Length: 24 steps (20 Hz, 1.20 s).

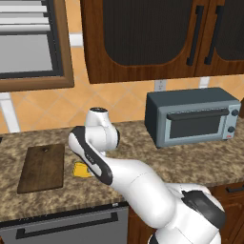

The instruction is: Pick up the sponge from the counter and clean the cutting board by briefly scrubbing or pressing down on the cutting board. Once finished, release the sponge.

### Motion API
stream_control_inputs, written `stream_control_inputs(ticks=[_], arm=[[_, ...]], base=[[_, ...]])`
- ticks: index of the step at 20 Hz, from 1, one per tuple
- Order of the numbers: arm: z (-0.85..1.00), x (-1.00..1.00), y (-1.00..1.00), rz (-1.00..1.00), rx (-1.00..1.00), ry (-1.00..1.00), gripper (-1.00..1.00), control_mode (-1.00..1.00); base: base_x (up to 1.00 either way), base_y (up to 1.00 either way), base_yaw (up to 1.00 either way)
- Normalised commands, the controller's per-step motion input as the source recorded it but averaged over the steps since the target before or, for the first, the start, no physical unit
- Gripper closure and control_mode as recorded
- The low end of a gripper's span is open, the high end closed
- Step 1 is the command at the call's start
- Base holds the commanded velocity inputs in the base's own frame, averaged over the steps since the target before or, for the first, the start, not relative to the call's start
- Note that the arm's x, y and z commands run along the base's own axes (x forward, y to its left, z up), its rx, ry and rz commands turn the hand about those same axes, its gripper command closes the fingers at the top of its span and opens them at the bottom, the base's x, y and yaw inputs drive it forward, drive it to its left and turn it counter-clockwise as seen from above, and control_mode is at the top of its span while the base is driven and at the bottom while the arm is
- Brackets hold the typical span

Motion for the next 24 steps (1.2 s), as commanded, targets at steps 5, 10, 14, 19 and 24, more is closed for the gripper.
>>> stream_control_inputs(ticks=[5, 10, 14, 19, 24], arm=[[-0.36, 0.07, -0.88, -0.03, -0.02, 0.07, 1.00, -1.00], [-0.55, 0.40, -0.39, -0.02, -0.05, -0.04, 1.00, -1.00], [-0.37, 0.48, -0.10, -0.01, -0.01, -0.05, 1.00, -1.00], [-0.10, 0.56, -0.01, 0.00, 0.00, -0.01, -1.00, -1.00], [-0.21, 0.46, 0.09, 0.00, 0.00, -0.03, -1.00, -1.00]], base=[[0.00, 0.00, 0.00], [0.00, 0.00, 0.00], [0.00, 0.00, 0.00], [0.00, 0.00, 0.00], [0.00, 0.00, 0.00]])
